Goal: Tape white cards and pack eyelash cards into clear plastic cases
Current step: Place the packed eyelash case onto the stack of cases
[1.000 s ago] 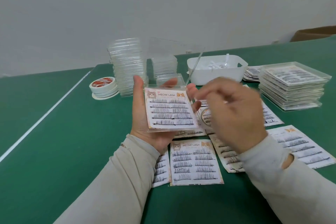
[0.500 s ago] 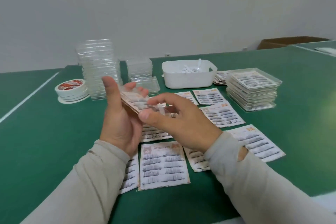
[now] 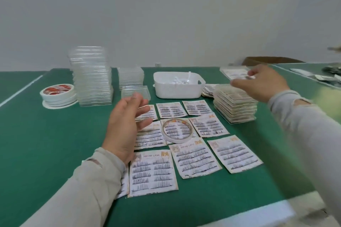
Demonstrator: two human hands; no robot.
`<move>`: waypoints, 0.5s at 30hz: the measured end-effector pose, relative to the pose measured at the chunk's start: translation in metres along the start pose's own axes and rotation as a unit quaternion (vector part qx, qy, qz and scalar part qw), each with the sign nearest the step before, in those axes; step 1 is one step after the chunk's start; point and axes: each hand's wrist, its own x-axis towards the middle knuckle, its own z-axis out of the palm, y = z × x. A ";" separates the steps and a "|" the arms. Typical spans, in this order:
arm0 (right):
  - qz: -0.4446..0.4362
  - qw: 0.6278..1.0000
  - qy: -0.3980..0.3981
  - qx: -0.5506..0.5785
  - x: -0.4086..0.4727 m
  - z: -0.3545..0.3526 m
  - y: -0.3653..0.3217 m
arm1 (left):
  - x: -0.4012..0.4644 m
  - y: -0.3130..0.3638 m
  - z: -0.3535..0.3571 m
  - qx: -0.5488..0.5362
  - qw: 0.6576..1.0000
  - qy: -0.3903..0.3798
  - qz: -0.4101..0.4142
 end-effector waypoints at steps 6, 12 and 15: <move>0.021 0.995 -0.035 -0.087 0.014 0.019 0.007 | 0.004 -0.003 -0.004 0.016 1.000 0.026 0.001; 0.024 0.992 -0.071 -0.098 0.012 0.023 0.014 | 0.005 -0.001 -0.003 0.011 0.999 0.038 0.001; 0.018 0.992 -0.058 -0.110 0.002 0.020 0.010 | 0.003 0.002 -0.002 -0.006 0.999 0.042 0.002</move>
